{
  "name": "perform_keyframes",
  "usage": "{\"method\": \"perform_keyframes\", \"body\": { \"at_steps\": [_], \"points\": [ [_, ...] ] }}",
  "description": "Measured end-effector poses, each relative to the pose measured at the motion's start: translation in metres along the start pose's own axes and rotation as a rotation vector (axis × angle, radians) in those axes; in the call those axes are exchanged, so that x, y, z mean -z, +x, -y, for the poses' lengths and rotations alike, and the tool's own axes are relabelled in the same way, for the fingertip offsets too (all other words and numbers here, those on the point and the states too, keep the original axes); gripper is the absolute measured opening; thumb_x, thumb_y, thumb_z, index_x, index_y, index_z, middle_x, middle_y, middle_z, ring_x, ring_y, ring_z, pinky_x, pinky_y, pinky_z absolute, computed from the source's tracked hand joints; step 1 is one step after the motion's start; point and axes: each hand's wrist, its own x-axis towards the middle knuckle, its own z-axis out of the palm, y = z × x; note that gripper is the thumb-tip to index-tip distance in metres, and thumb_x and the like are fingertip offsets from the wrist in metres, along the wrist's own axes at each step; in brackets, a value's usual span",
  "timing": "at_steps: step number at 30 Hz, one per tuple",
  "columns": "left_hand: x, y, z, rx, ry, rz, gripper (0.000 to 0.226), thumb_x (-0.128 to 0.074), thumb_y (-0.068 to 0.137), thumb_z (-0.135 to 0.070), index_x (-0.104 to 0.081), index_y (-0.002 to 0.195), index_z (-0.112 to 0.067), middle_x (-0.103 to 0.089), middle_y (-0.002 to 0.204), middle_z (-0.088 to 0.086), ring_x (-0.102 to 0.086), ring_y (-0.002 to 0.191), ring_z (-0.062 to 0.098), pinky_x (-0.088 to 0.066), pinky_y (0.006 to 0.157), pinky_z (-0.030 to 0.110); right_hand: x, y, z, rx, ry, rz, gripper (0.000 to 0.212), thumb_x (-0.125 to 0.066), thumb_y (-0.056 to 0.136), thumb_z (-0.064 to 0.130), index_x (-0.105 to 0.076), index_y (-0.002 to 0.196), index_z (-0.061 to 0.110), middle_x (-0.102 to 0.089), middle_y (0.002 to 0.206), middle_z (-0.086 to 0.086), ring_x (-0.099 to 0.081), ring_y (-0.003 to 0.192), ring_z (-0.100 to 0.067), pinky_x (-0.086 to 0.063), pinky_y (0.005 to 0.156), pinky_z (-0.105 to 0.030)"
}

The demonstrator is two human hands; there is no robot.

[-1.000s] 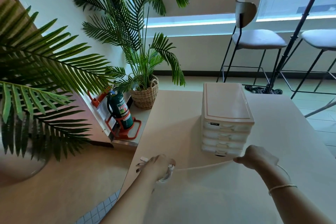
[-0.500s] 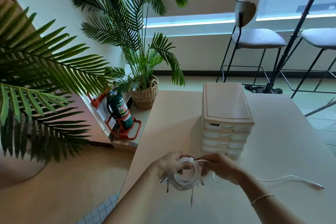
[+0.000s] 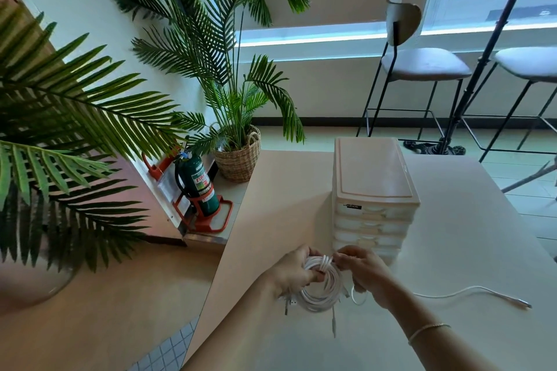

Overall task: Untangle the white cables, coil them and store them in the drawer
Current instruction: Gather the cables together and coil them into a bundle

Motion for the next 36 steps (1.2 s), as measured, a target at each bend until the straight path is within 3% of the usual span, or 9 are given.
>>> {"method": "perform_keyframes", "body": {
  "at_steps": [2, 6, 10, 13, 15, 24, 30, 33, 36],
  "points": [
    [-0.002, 0.000, 0.001, -0.024, -0.002, -0.006, 0.030, -0.065, 0.084, -0.007, -0.050, 0.106, -0.021, -0.059, 0.099, 0.000, -0.054, 0.090, 0.011, -0.044, 0.082, 0.023, -0.005, 0.000, 0.000, -0.050, 0.034, 0.002, 0.020, -0.052, 0.094, 0.018, -0.058, 0.076, 0.014, -0.054, 0.064, -0.005, -0.033, 0.034, -0.009, -0.027, 0.035, -0.018],
    [-0.006, -0.006, -0.006, -0.035, -0.038, 0.009, 0.014, -0.053, 0.095, -0.023, -0.048, 0.108, -0.022, -0.053, 0.083, -0.009, -0.048, 0.070, 0.001, -0.041, 0.066, 0.010, -0.013, 0.003, -0.002, -0.042, -0.028, -0.061, 0.022, -0.048, 0.096, 0.024, -0.052, 0.075, 0.019, -0.049, 0.057, 0.003, -0.039, 0.038, -0.005, -0.028, 0.034, -0.017],
    [0.000, -0.006, -0.011, 0.069, -0.242, 0.032, 0.029, -0.039, 0.100, -0.028, -0.053, 0.117, -0.010, -0.057, 0.095, -0.004, -0.056, 0.087, 0.006, -0.045, 0.082, 0.020, -0.012, 0.001, -0.005, -0.002, -0.078, -0.040, 0.020, -0.048, 0.096, 0.023, -0.052, 0.076, 0.022, -0.052, 0.064, 0.005, -0.042, 0.053, -0.008, -0.032, 0.044, -0.017],
    [0.006, -0.003, -0.006, 0.103, -0.348, 0.071, 0.015, -0.048, 0.097, -0.019, -0.057, 0.100, -0.007, -0.062, 0.085, 0.002, -0.063, 0.065, 0.004, -0.049, 0.061, 0.017, -0.013, 0.000, -0.003, 0.021, -0.113, -0.024, 0.019, -0.051, 0.094, 0.024, -0.054, 0.075, 0.023, -0.054, 0.065, 0.005, -0.045, 0.057, -0.008, -0.035, 0.049, -0.019],
    [0.005, -0.004, -0.003, 0.100, -0.350, 0.074, 0.003, -0.057, 0.092, -0.013, -0.054, 0.092, -0.012, -0.063, 0.084, 0.003, -0.064, 0.061, 0.003, -0.050, 0.059, 0.018, -0.012, 0.002, -0.003, 0.023, -0.132, -0.026, 0.018, -0.053, 0.093, 0.027, -0.055, 0.075, 0.025, -0.057, 0.067, 0.005, -0.048, 0.062, -0.010, -0.037, 0.056, -0.023],
    [-0.012, 0.004, 0.004, 0.029, -0.160, -0.027, 0.024, -0.064, 0.085, -0.004, -0.047, 0.090, -0.021, -0.054, 0.080, -0.003, -0.047, 0.067, 0.004, -0.039, 0.057, 0.013, -0.011, 0.008, 0.005, -0.036, -0.117, -0.051, 0.018, -0.060, 0.087, 0.026, -0.062, 0.070, 0.022, -0.060, 0.065, 0.001, -0.051, 0.057, -0.011, -0.036, 0.049, -0.022],
    [-0.019, 0.001, 0.004, -0.069, -0.085, -0.095, 0.042, -0.066, 0.085, -0.014, -0.046, 0.120, -0.025, -0.060, 0.113, 0.003, -0.058, 0.103, 0.014, -0.045, 0.095, 0.027, -0.004, 0.010, 0.014, -0.151, -0.048, 0.028, 0.020, -0.059, 0.090, 0.020, -0.062, 0.074, 0.009, -0.058, 0.061, -0.006, -0.048, 0.047, -0.014, -0.034, 0.041, -0.019],
    [-0.020, 0.002, 0.006, -0.123, -0.124, -0.122, 0.041, -0.064, 0.085, -0.007, -0.055, 0.103, -0.043, -0.066, 0.110, -0.001, -0.060, 0.104, 0.009, -0.045, 0.097, 0.025, 0.001, 0.012, 0.012, -0.239, 0.032, 0.109, 0.026, -0.055, 0.092, 0.017, -0.059, 0.069, 0.004, -0.042, 0.046, -0.006, -0.032, 0.032, -0.011, -0.024, 0.037, -0.016],
    [-0.021, 0.002, 0.007, -0.167, -0.134, -0.165, 0.043, -0.063, 0.084, -0.002, -0.057, 0.095, -0.043, -0.068, 0.101, -0.012, -0.062, 0.101, 0.006, -0.047, 0.096, 0.022, 0.007, 0.014, 0.007, -0.344, 0.139, 0.195, 0.037, -0.054, 0.091, 0.015, -0.050, 0.055, 0.010, -0.032, 0.037, -0.001, -0.025, 0.029, -0.009, -0.024, 0.039, -0.016]
  ]
}}
